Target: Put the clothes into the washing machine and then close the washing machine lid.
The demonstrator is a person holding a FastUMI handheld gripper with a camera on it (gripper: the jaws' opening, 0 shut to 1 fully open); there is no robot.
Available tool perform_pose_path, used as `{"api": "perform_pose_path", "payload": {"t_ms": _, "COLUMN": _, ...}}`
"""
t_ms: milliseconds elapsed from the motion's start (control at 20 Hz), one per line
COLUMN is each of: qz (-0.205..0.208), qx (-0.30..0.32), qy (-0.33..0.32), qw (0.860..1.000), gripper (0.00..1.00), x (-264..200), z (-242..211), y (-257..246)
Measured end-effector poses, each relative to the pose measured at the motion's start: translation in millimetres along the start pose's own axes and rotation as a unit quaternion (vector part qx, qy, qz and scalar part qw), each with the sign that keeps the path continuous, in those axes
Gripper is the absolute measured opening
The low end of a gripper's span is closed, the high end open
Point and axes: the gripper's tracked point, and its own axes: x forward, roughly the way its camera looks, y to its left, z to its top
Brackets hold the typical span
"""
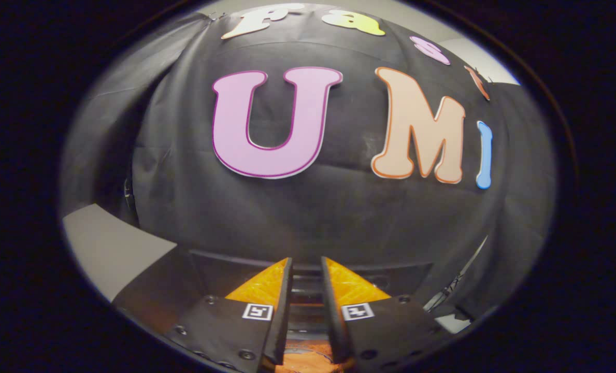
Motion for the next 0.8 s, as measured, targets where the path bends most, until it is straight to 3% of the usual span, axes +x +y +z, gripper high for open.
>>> {"api": "perform_pose_path", "payload": {"t_ms": 450, "qz": -0.001, "qx": 0.005, "qy": 0.024, "qw": 1.0, "gripper": 0.96, "x": 61.8, "z": -13.7, "y": 13.2}}
{"api": "perform_pose_path", "payload": {"t_ms": 800, "qz": 0.004, "qx": 0.024, "qy": 0.044, "qw": 0.999, "gripper": 0.98, "x": 72.6, "z": -26.7, "y": 14.7}}
